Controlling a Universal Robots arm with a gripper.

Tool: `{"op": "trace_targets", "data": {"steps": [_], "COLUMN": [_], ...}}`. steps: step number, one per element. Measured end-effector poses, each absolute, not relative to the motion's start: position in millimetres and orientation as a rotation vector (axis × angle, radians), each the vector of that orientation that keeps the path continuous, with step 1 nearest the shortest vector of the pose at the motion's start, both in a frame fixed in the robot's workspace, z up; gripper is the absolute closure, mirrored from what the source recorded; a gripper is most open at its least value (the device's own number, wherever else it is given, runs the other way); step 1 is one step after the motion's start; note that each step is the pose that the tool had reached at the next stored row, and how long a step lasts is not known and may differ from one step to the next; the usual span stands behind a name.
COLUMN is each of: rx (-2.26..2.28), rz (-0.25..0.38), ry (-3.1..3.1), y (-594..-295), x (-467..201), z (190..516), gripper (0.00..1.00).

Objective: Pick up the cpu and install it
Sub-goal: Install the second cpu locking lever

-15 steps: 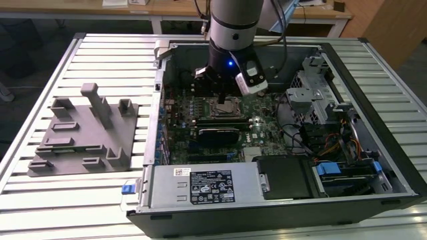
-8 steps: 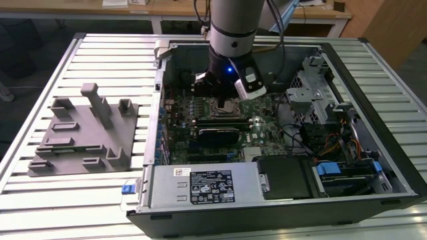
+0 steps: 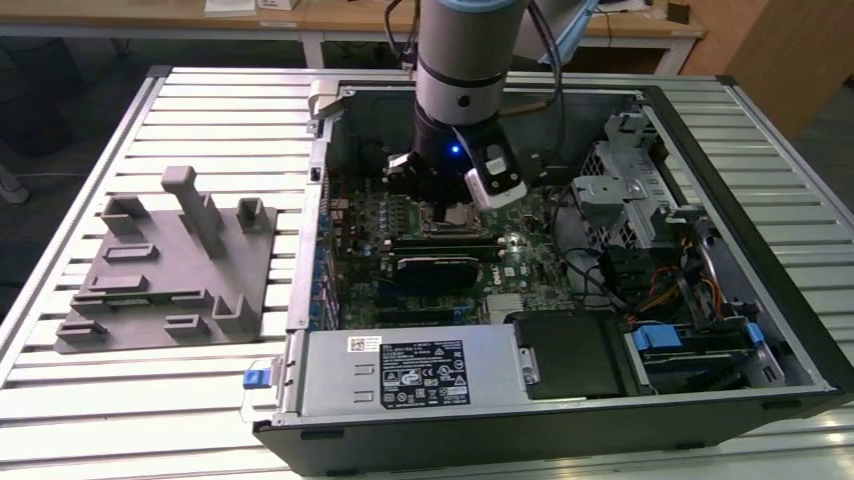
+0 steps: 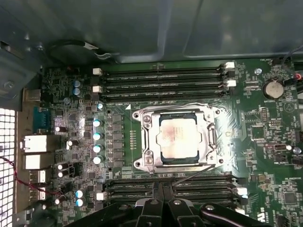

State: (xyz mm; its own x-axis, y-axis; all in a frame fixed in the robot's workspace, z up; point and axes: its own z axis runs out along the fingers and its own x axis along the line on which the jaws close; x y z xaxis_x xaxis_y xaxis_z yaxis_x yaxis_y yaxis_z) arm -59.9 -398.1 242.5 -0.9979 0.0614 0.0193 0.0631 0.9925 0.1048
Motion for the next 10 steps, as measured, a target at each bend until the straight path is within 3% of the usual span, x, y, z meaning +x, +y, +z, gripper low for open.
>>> {"op": "trace_targets", "data": {"steps": [10], "rx": [-0.097], "rz": [-0.17], "ry": [-3.119], "y": [-398.2], "x": [-65.1], "z": [228.9], "gripper": [0.89]}}
